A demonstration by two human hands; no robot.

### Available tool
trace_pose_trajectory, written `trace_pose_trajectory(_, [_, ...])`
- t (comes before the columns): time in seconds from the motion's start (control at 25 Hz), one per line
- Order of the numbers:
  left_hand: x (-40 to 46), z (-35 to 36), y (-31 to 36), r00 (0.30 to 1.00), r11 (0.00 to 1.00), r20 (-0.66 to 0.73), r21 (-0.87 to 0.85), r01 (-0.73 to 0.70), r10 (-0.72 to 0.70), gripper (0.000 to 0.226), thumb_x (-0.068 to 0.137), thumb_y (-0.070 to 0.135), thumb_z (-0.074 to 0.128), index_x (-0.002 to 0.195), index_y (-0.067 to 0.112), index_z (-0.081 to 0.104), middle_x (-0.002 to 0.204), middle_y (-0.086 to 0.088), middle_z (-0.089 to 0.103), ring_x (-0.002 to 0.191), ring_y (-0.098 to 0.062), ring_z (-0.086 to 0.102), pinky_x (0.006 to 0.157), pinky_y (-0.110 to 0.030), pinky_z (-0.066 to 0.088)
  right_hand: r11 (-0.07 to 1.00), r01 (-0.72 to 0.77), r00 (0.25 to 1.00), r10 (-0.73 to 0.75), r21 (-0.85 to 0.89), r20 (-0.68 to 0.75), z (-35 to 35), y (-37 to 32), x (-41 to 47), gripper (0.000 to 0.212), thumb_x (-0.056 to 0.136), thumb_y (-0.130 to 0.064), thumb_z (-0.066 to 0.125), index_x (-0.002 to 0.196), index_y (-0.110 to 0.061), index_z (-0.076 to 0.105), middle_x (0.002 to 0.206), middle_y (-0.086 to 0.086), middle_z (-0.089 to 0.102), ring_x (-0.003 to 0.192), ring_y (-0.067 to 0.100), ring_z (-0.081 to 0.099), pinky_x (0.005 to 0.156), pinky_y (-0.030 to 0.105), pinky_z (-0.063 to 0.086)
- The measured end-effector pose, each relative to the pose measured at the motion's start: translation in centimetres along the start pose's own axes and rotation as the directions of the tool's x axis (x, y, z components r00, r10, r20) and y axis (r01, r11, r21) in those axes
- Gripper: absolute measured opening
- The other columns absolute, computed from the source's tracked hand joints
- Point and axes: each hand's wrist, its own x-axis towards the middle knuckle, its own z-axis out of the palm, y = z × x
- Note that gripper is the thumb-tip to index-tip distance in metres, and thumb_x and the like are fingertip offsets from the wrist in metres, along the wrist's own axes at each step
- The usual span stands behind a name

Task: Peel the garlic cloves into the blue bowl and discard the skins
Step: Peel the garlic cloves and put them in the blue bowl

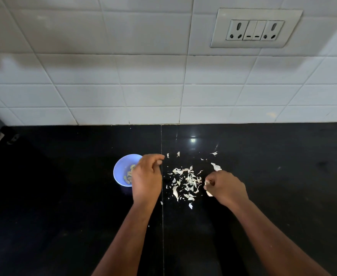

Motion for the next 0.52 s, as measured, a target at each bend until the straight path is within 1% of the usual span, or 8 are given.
trace_pose_trajectory(0.04, [-0.6,0.8,0.3,0.997,0.999,0.073,-0.024,0.026,-0.025,0.033,0.102,0.000,0.054,0.110,0.022,0.077,0.101,0.011,0.075,0.086,0.011,0.066,0.074,-0.002,0.044,1.000,0.004,1.000,-0.004,0.012,0.003,0.4,0.0,0.0,0.004,0.091,-0.037,0.072,0.094,-0.035,0.072,0.100,-0.015,0.070,0.096,0.016,0.067,0.079,0.033,0.046])
trace_pose_trajectory(0.12, [-1.9,2.4,0.7,0.966,0.989,0.234,-0.068,0.132,-0.113,0.029,0.105,0.007,0.054,0.116,0.025,0.074,0.102,0.010,0.076,0.077,0.011,0.066,0.065,-0.005,0.045,0.997,0.001,1.000,-0.001,0.078,-0.006,0.7,0.2,0.1,0.007,0.088,-0.036,0.076,0.087,-0.032,0.069,0.090,-0.016,0.068,0.088,0.013,0.066,0.076,0.032,0.048])
trace_pose_trajectory(0.2, [-3.0,3.9,0.7,0.925,0.973,0.343,-0.104,0.208,-0.162,0.021,0.104,0.015,0.061,0.116,0.026,0.074,0.102,0.011,0.076,0.082,0.007,0.068,0.073,-0.015,0.055,0.968,0.016,1.000,-0.013,0.249,-0.012,0.7,0.6,0.2,0.012,0.084,-0.038,0.081,0.082,-0.031,0.071,0.081,-0.013,0.071,0.077,0.010,0.067,0.068,0.030,0.049])
trace_pose_trajectory(0.24, [-3.5,4.6,0.8,0.899,0.954,0.397,-0.144,0.263,-0.188,0.017,0.102,0.019,0.066,0.114,0.026,0.075,0.101,0.010,0.076,0.085,0.004,0.069,0.078,-0.025,0.061,0.916,0.024,1.000,-0.023,0.399,-0.009,0.4,0.6,0.2,0.012,0.084,-0.036,0.083,0.080,-0.029,0.074,0.077,-0.009,0.073,0.071,0.012,0.069,0.064,0.029,0.050])
trace_pose_trajectory(0.28, [-4.0,5.2,1.1,0.862,0.921,0.457,-0.196,0.338,-0.219,0.014,0.101,0.023,0.069,0.112,0.025,0.076,0.100,0.007,0.077,0.085,0.000,0.071,0.080,-0.034,0.065,0.827,0.015,1.000,-0.025,0.562,0.010,0.1,0.3,0.1,0.011,0.086,-0.031,0.083,0.080,-0.025,0.076,0.076,-0.005,0.075,0.067,0.015,0.070,0.061,0.028,0.050])
trace_pose_trajectory(0.32, [-4.3,5.6,1.6,0.820,0.871,0.515,-0.252,0.422,-0.248,0.012,0.100,0.025,0.072,0.111,0.023,0.076,0.098,0.003,0.077,0.084,-0.004,0.072,0.078,-0.038,0.066,0.724,-0.008,0.999,-0.030,0.689,0.043,-0.2,0.1,-0.1,0.009,0.088,-0.025,0.082,0.080,-0.021,0.079,0.075,0.000,0.076,0.065,0.017,0.069,0.058,0.028,0.050])
trace_pose_trajectory(0.4, [-4.5,6.3,2.2,0.765,0.758,0.578,-0.354,0.548,-0.283,0.015,0.097,0.024,0.076,0.108,0.014,0.075,0.092,-0.003,0.078,0.082,-0.011,0.074,0.075,-0.037,0.066,0.585,-0.037,0.992,-0.076,0.810,0.100,-0.9,-0.3,-0.5,0.008,0.092,-0.016,0.077,0.085,-0.016,0.081,0.074,0.008,0.075,0.067,0.017,0.068,0.060,0.028,0.051])
trace_pose_trajectory(0.52, [-4.0,6.8,2.4,0.764,0.673,0.569,-0.440,0.595,-0.304,0.020,0.090,0.021,0.083,0.101,0.006,0.075,0.089,-0.012,0.078,0.081,-0.022,0.075,0.072,-0.034,0.062,0.424,-0.113,0.974,-0.132,0.899,0.185,-1.5,-0.2,-0.7,0.010,0.094,-0.011,0.075,0.102,-0.006,0.080,0.090,0.017,0.078,0.080,0.019,0.074,0.075,0.027,0.060])
